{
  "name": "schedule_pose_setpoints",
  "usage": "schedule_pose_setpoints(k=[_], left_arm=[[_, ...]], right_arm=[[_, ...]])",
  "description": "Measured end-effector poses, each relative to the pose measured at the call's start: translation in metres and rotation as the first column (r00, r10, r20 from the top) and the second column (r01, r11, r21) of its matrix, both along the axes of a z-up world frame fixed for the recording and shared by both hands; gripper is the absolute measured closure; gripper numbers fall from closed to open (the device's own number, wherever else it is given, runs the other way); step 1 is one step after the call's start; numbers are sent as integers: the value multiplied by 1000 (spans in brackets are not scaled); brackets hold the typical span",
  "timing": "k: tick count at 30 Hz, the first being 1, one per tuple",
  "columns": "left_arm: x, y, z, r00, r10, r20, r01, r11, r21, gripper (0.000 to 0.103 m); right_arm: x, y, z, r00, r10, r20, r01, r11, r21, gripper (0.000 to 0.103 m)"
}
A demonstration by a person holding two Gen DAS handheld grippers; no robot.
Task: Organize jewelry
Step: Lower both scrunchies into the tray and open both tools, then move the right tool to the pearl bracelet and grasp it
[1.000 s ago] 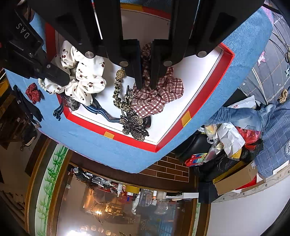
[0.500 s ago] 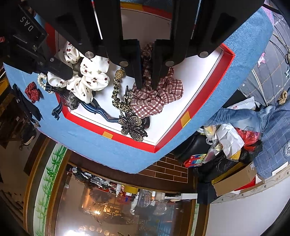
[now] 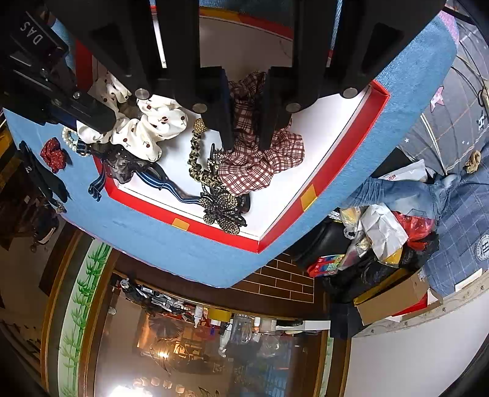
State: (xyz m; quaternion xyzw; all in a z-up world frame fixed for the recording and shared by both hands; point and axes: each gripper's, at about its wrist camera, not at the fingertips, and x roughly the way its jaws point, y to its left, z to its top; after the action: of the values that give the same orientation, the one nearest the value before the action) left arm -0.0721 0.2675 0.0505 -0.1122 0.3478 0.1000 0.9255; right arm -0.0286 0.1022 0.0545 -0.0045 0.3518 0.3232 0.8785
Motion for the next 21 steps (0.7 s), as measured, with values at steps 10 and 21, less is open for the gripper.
schedule_pose_setpoints(k=[10,21], left_arm=[[-4,-9,3,1000,-5,2,5,1000,23,82],[-10,-19,17,1000,-12,27,11,999,42,78]], right_arm=[[-8,-11,8,1000,16,8,-16,999,42,82],[-14,-38,16,1000,3,-3,-3,993,115,81]])
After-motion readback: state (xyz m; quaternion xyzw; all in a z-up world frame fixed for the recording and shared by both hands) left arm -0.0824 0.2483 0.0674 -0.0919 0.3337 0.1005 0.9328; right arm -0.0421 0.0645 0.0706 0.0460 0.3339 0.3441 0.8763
